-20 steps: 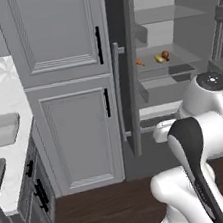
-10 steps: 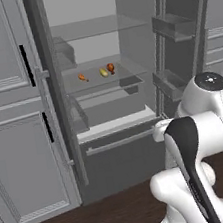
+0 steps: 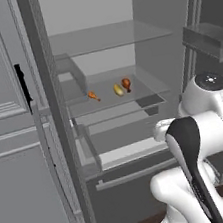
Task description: Place one cucumber and one chicken drumstick in each tupperware on the nearby counter, to pack two identical lunches.
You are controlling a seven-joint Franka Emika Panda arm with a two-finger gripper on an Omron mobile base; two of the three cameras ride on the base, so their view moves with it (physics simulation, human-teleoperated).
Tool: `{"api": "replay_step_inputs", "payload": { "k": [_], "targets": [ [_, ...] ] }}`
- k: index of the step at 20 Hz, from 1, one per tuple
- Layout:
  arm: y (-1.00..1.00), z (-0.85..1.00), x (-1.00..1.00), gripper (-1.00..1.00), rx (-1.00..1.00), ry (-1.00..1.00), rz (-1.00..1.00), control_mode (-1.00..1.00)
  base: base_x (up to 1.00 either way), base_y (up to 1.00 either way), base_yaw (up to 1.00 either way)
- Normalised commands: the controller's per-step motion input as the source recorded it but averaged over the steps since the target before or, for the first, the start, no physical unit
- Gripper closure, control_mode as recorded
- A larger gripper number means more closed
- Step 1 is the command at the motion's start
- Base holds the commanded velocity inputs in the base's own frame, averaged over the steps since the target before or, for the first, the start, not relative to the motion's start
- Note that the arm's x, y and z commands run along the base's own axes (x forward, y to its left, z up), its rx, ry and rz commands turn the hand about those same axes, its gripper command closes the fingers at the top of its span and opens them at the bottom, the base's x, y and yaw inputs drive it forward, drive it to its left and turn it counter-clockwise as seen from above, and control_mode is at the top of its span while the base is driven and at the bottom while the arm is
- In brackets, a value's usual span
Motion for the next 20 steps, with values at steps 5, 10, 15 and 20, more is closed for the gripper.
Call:
{"api": "replay_step_inputs", "payload": {
  "k": [5, 10, 15, 20],
  "targets": [
    [0.00, 0.00, 0.00, -1.00, 0.00, 0.00, 0.00, 1.00, 0.74, -0.29, 0.07],
    [0.00, 0.00, 0.00, -1.00, 0.00, 0.00, 0.00, 1.00, 0.58, -0.10, 0.04],
    [0.00, 0.00, 0.00, -1.00, 0.00, 0.00, 0.00, 1.00, 0.47, -0.02, 0.02],
    [0.00, 0.00, 0.00, -1.00, 0.00, 0.00, 0.00, 1.00, 0.08, 0.00, 0.00]
  ]
}}
